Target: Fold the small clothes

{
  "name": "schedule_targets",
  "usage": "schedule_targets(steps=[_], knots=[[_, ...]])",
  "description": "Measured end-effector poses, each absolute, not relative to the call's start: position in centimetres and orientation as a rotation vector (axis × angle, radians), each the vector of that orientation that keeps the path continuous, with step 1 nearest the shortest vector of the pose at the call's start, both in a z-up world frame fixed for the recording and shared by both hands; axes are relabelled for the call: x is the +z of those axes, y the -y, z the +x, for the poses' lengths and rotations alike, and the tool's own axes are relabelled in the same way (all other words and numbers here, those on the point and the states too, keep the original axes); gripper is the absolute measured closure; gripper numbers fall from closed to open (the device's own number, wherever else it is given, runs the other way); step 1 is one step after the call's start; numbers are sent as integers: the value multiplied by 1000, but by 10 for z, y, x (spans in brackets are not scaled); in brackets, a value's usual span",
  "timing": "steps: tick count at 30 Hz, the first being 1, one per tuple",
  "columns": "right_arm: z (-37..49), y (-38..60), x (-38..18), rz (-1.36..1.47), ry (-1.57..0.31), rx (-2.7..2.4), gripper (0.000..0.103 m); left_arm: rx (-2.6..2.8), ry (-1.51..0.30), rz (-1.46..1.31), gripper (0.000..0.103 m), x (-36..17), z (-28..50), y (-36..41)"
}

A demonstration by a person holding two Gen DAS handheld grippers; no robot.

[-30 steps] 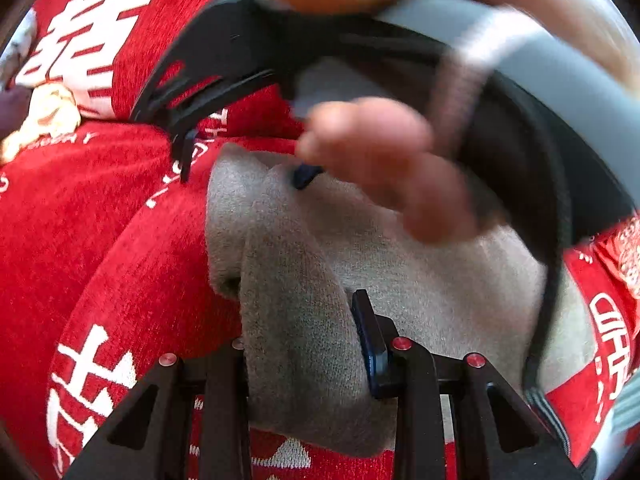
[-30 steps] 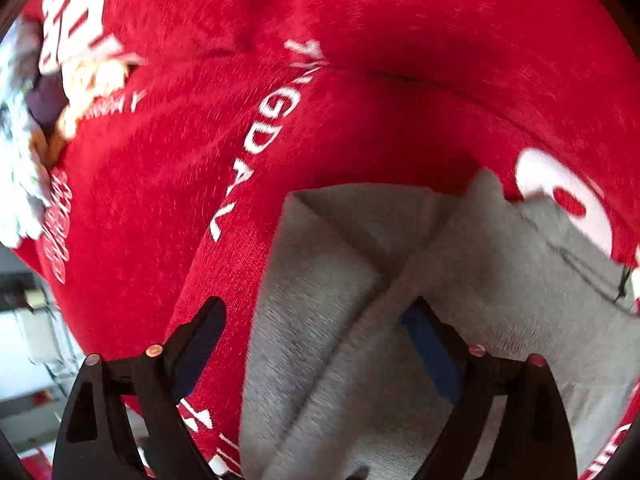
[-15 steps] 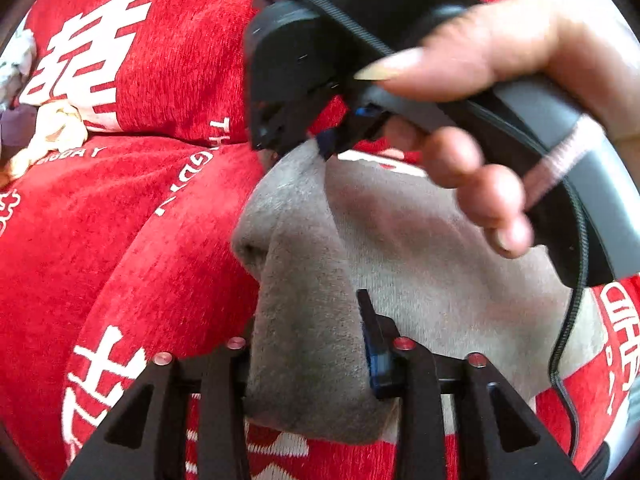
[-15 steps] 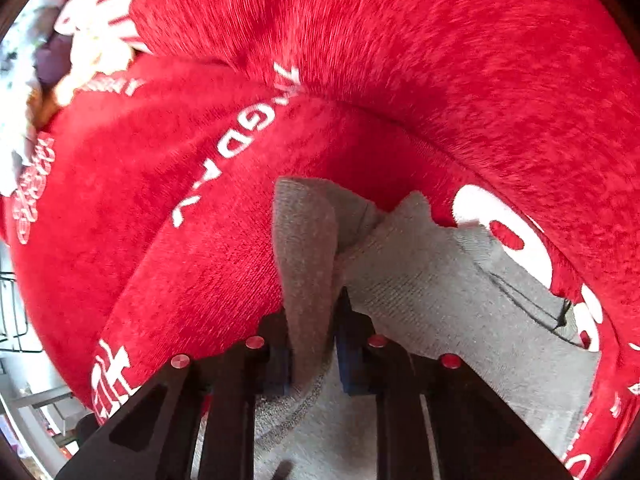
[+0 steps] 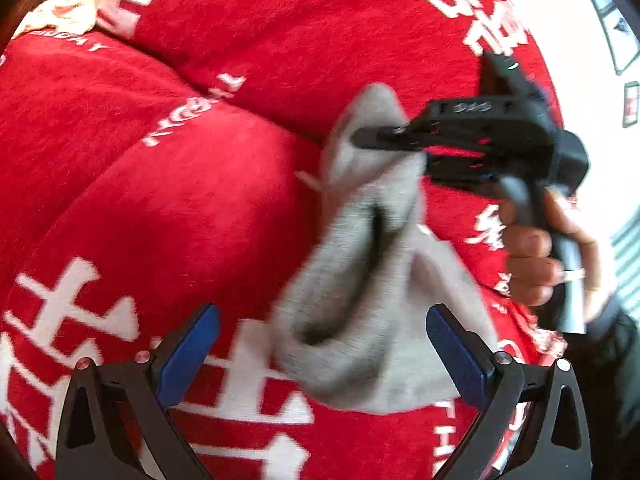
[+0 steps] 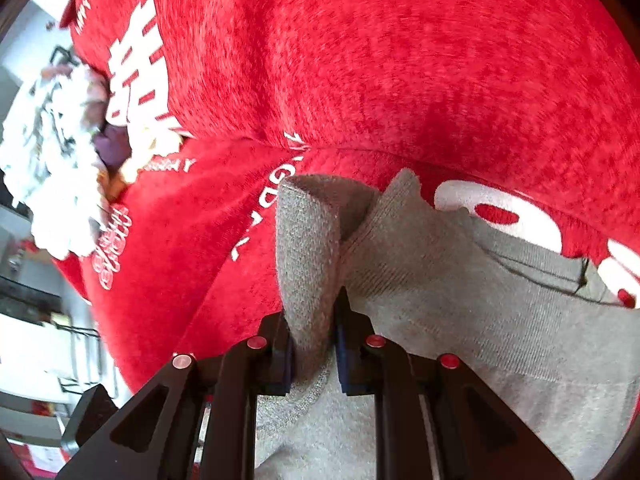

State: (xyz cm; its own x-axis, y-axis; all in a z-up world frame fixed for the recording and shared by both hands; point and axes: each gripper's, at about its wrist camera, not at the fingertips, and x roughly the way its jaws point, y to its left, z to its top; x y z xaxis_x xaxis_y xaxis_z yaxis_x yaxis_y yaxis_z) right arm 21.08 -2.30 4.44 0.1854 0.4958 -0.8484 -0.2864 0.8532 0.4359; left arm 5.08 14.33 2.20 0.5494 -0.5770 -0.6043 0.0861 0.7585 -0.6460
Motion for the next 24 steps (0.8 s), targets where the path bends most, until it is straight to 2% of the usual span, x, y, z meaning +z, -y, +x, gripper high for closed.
schedule_targets(steps=[3,4,5,6,7,8,9,11,24], knots=[[212,30,35,238,-1271,572,86,-460,-890,-575,0,29,50,-128],[211,33,34,249,-1271,576,86,-459,-889,-551,5,31,50,-122],[211,36,33,258,-1270,580,86,-464,-884,-533,14,34,49,-117],[211,38,31,264,-1268,584,86,-464,-881,-524,46,36,50,-115],[211,40,30,265,-1265,583,86,-450,-887,-498,60,38,47,-111],[211,42,29,265,-1262,580,86,-415,-869,-465,66,44,45,-110],[212,45,29,273,-1261,580,86,-396,-854,-442,77,47,43,-110],[212,51,29,282,-1256,590,86,-361,-832,-401,85,55,39,-108],[197,85,76,257,-1181,592,86,-116,-783,-111,86,99,14,-37]])
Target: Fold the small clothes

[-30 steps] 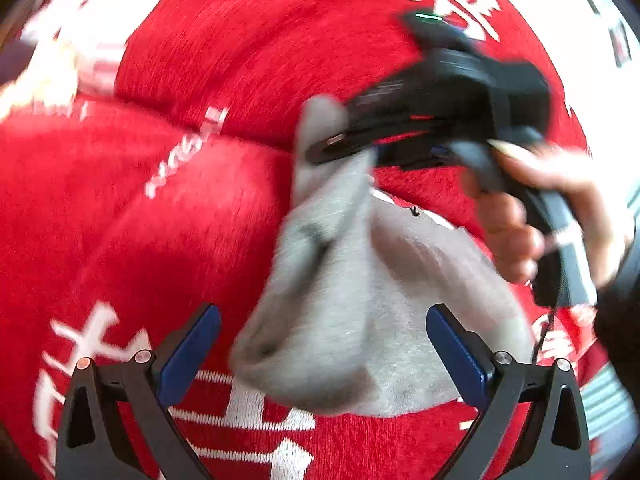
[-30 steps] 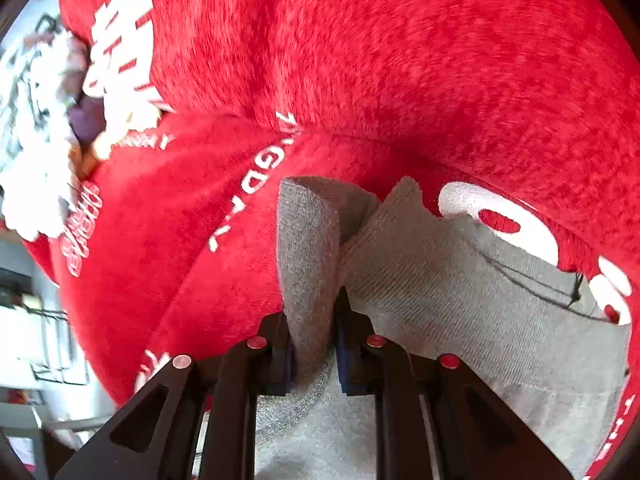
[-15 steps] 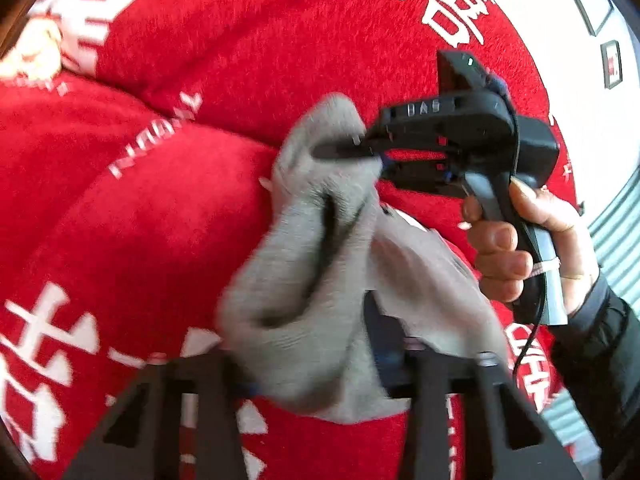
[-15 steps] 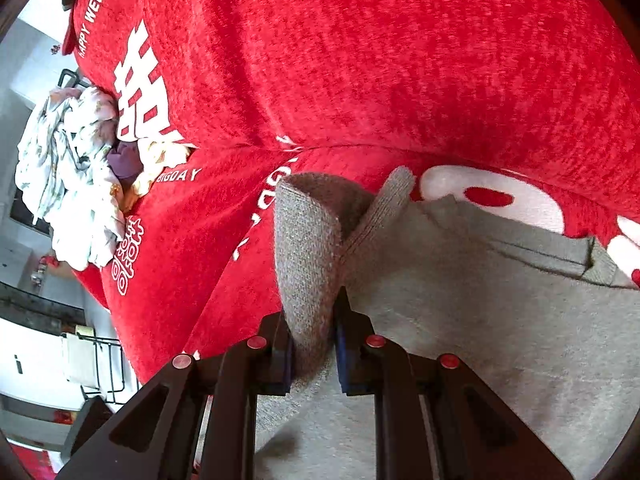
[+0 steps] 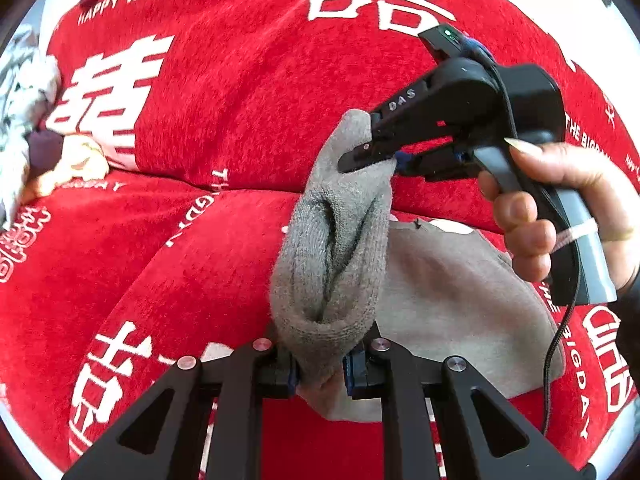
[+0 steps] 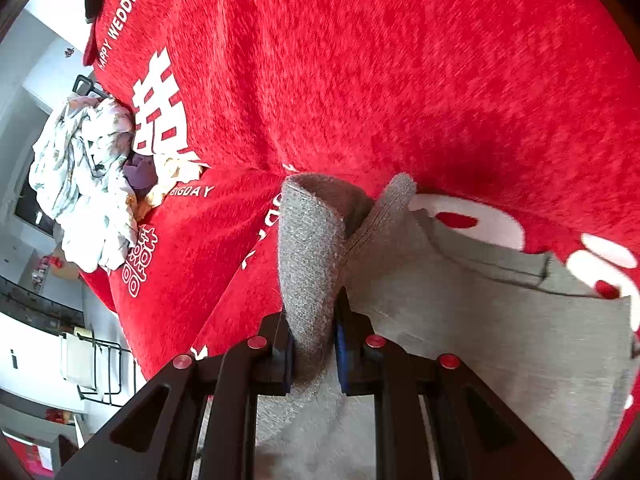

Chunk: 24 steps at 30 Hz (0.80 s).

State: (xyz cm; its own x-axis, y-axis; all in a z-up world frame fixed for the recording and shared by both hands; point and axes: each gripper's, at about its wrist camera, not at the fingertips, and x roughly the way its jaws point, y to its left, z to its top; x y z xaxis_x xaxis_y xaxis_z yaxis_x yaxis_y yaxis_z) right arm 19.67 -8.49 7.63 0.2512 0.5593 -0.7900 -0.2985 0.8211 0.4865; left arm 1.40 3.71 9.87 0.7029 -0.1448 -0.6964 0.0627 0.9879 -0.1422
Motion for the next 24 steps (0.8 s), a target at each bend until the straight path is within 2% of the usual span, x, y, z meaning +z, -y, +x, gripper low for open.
schedule_targets(steps=[12,24], knots=[[185,161,98,224,-1169,612,86,-116,-810,125,86,119,-1,69],[175,237,91,257,-1126,633,86,-185,-821,226,86,126,-6,149]])
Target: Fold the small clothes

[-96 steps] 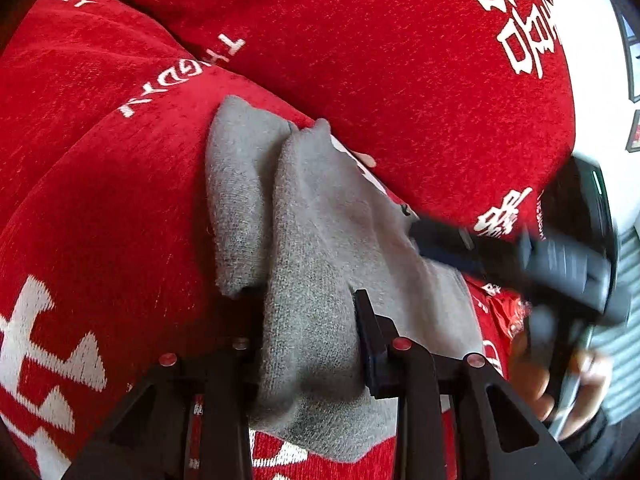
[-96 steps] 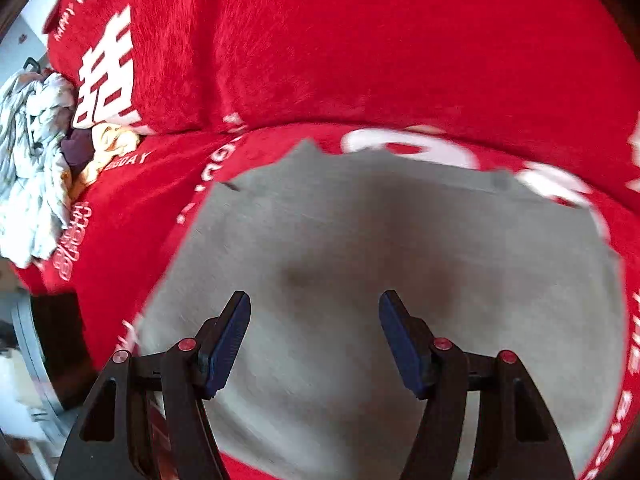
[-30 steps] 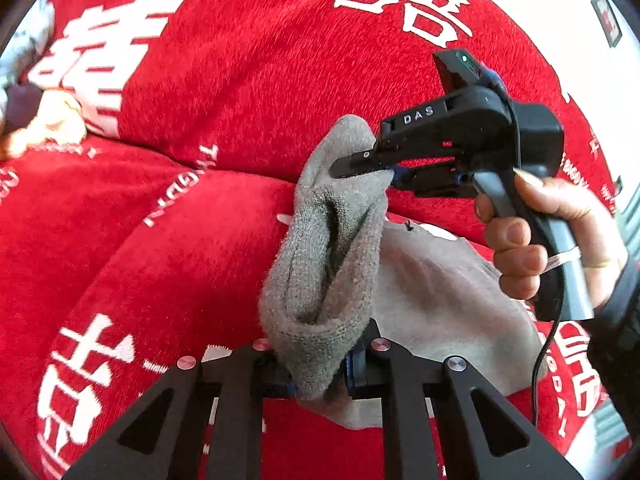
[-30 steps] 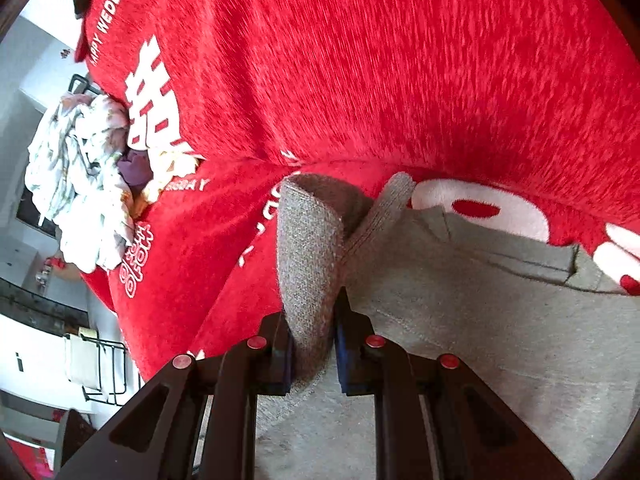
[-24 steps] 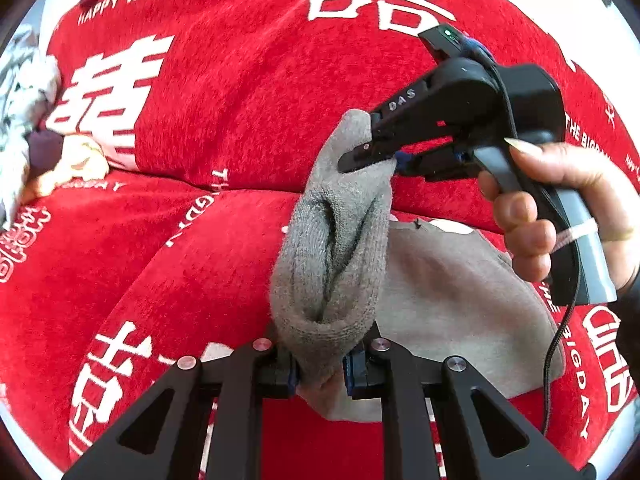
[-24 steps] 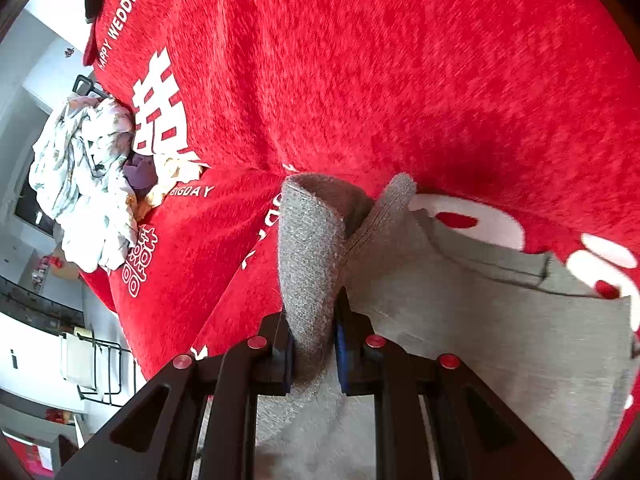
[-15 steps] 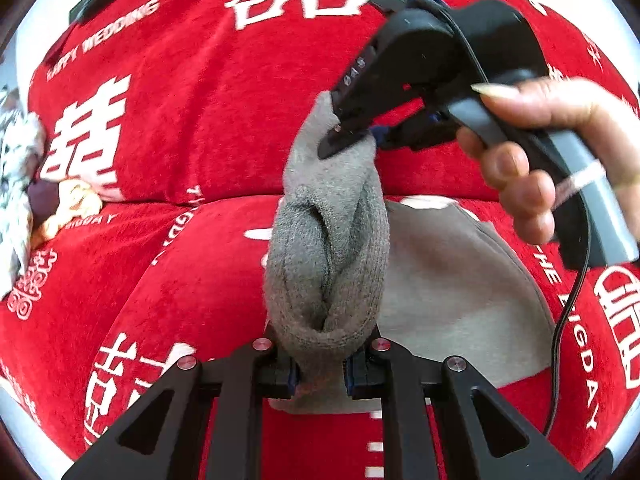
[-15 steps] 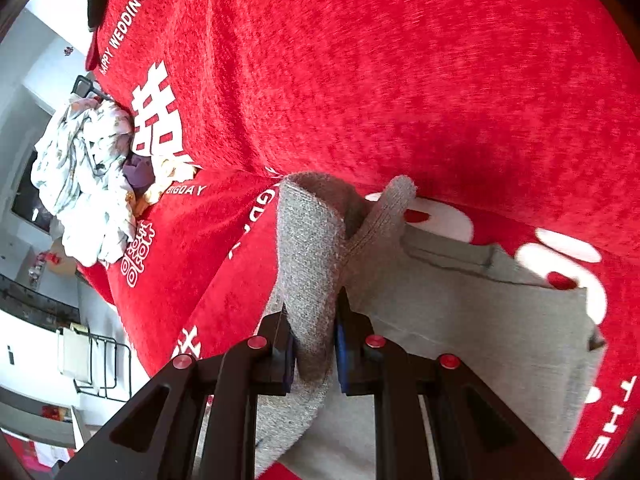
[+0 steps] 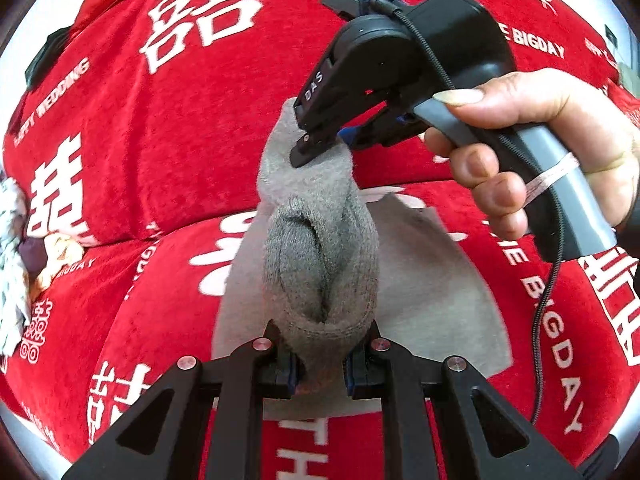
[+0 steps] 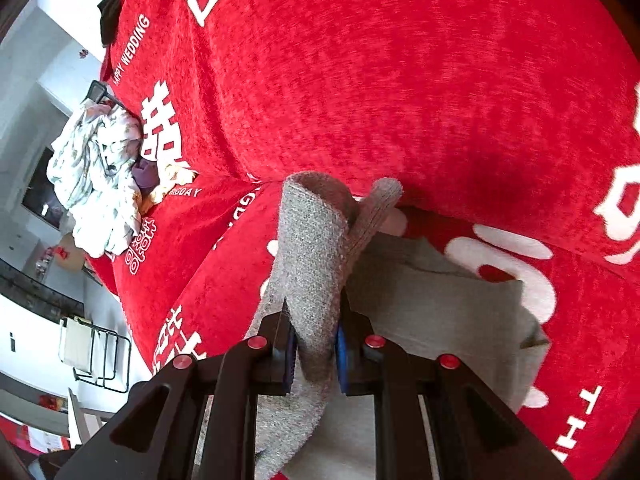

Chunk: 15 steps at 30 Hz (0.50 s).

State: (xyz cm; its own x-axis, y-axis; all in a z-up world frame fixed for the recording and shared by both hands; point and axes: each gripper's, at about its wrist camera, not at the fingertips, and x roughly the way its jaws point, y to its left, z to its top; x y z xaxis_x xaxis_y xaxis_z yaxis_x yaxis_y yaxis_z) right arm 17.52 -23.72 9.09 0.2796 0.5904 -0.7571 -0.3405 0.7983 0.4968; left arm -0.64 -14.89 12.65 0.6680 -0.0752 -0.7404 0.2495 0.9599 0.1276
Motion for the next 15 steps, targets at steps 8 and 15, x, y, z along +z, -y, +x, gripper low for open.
schedule_targets(steps=[8,15], knots=[[168,291,76,331,-1102,627,86,-242,-832,297,86,118,-10,201],[162,332,44,418,-1109,601,86,-280,-876,361,86,94,-11,242]])
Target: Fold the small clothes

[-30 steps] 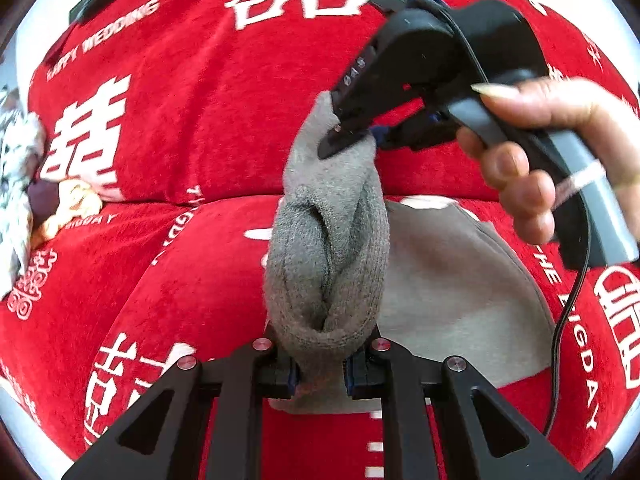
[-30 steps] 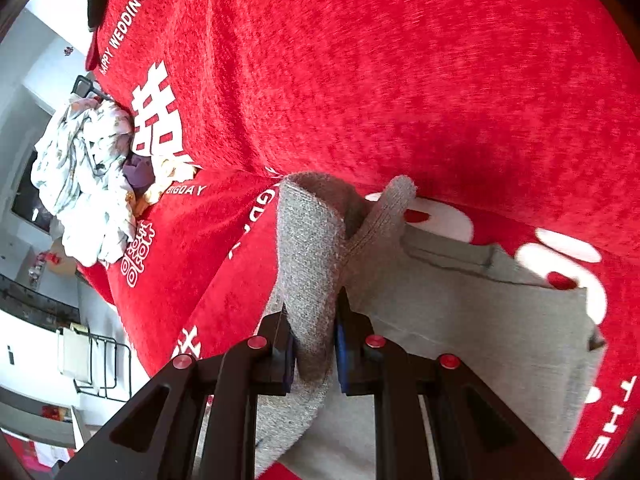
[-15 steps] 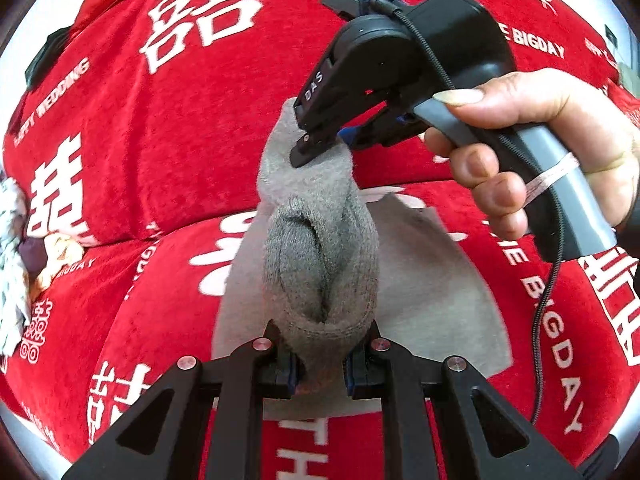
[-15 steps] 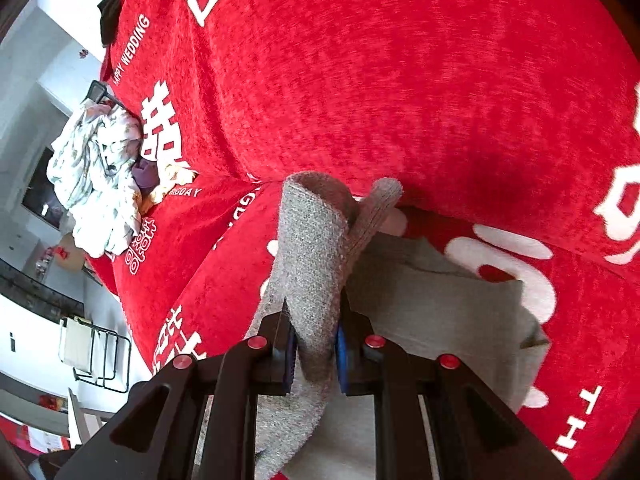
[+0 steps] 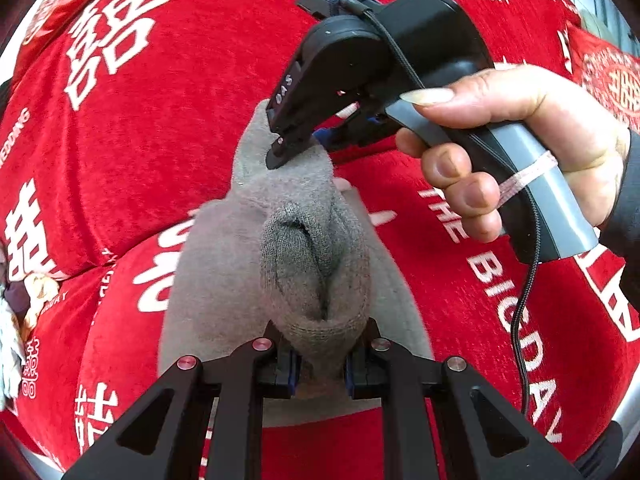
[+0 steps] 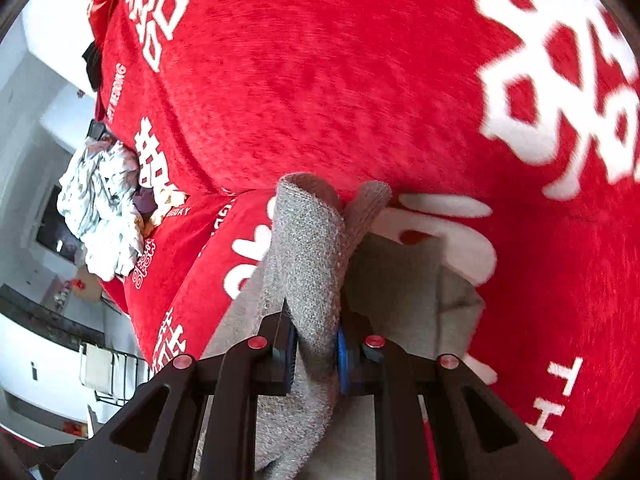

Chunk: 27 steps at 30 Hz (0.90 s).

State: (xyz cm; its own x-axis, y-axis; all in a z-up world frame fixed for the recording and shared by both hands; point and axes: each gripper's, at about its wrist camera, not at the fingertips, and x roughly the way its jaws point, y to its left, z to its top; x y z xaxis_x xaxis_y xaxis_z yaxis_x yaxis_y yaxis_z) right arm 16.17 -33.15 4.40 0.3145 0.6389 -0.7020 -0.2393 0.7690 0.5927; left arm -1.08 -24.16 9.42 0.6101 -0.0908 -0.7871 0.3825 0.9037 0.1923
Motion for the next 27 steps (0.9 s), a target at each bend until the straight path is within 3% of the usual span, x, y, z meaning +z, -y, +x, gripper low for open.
schedule_targets(steps=[8,11,12,14,15,16,20,21,24,27], knots=[[161,361,-6,529,-1145,567,86,-264,-910,438,86,65,-10,265],[160,370,-20,583,-1164,543,81,-262,-904,461,85,61,-15,269],[159,375,-23,607,-1172,527,76,-264,-904,465,80,61,-16,269],[156,383,-22,630,-1164,488,73,-302,-920,445,50,63,-17,266],[152,390,-19,631,-1151,465,69,-336,-931,411,28,68,-19,261],[149,397,-15,634,-1137,441,67,-350,-920,386,23,73,-23,256],[129,417,14,626,-1041,396,65,-422,-856,357,23,100,-41,240],[124,416,25,610,-1011,401,61,-437,-832,340,23,110,-43,232],[118,397,45,578,-976,470,36,-420,-800,277,23,131,-31,209],[120,366,52,526,-1001,556,34,-373,-855,165,23,135,1,179]])
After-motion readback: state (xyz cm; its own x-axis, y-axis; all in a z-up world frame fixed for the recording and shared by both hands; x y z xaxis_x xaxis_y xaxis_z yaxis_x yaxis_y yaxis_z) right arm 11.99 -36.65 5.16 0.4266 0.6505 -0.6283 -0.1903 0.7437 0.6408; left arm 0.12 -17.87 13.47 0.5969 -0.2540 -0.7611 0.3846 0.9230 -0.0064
